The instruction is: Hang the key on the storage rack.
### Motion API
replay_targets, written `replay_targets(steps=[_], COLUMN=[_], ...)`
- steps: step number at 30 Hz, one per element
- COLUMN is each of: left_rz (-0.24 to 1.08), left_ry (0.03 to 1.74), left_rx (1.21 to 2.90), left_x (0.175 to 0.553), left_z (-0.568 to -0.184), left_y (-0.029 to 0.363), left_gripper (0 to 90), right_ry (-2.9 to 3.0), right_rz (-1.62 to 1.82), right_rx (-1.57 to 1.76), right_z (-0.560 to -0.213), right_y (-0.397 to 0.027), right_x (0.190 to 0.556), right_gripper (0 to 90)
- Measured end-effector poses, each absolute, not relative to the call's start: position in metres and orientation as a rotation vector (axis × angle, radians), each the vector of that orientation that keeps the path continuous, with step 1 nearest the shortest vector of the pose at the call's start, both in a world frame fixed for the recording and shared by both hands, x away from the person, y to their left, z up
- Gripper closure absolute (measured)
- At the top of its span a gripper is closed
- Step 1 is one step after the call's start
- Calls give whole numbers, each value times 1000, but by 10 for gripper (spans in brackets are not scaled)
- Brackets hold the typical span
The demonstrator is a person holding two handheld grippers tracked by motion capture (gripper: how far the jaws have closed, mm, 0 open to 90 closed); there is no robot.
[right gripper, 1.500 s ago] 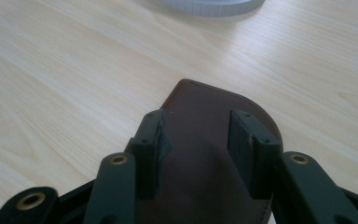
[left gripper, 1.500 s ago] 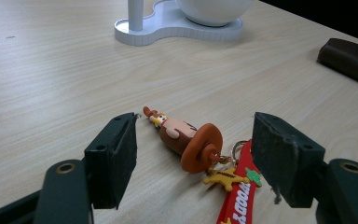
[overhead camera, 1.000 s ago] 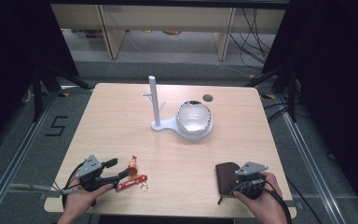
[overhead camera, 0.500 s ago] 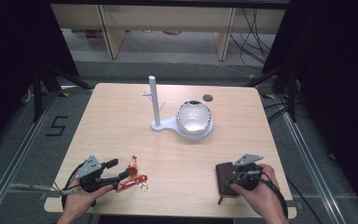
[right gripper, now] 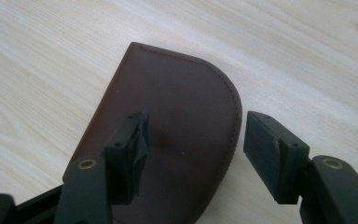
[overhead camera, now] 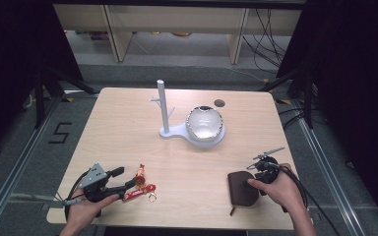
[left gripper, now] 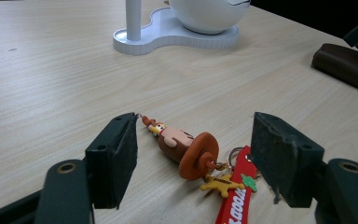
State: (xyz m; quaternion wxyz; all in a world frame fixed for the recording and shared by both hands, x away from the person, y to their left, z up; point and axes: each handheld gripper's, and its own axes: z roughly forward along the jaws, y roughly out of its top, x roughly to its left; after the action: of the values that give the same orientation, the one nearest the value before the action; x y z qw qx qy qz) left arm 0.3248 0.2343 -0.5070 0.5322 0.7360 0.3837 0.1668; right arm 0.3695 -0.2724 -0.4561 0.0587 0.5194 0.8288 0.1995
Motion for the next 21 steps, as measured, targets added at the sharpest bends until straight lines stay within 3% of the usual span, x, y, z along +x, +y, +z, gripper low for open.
replay_targets(steps=[5,13,16,21], left_rz=[396,389,388,395], left_ry=[913,912,914,924], left_rx=[1756,1751,1752,1764], left_x=[325,326,326,325], left_z=[-508,-510,-510,-510], left_y=[234,234,234,234], left_gripper=[315,315,315,315], right_ry=[2521,2586,2618,2581], right_rz=[600,656,687,638], right_rx=[1786,1763,1768,1879], right_z=[-460,-469,-468,-458], right_y=[-271,-282,-285,-281], right_x=[374,385,386,385], right_gripper=[377,367,425,631])
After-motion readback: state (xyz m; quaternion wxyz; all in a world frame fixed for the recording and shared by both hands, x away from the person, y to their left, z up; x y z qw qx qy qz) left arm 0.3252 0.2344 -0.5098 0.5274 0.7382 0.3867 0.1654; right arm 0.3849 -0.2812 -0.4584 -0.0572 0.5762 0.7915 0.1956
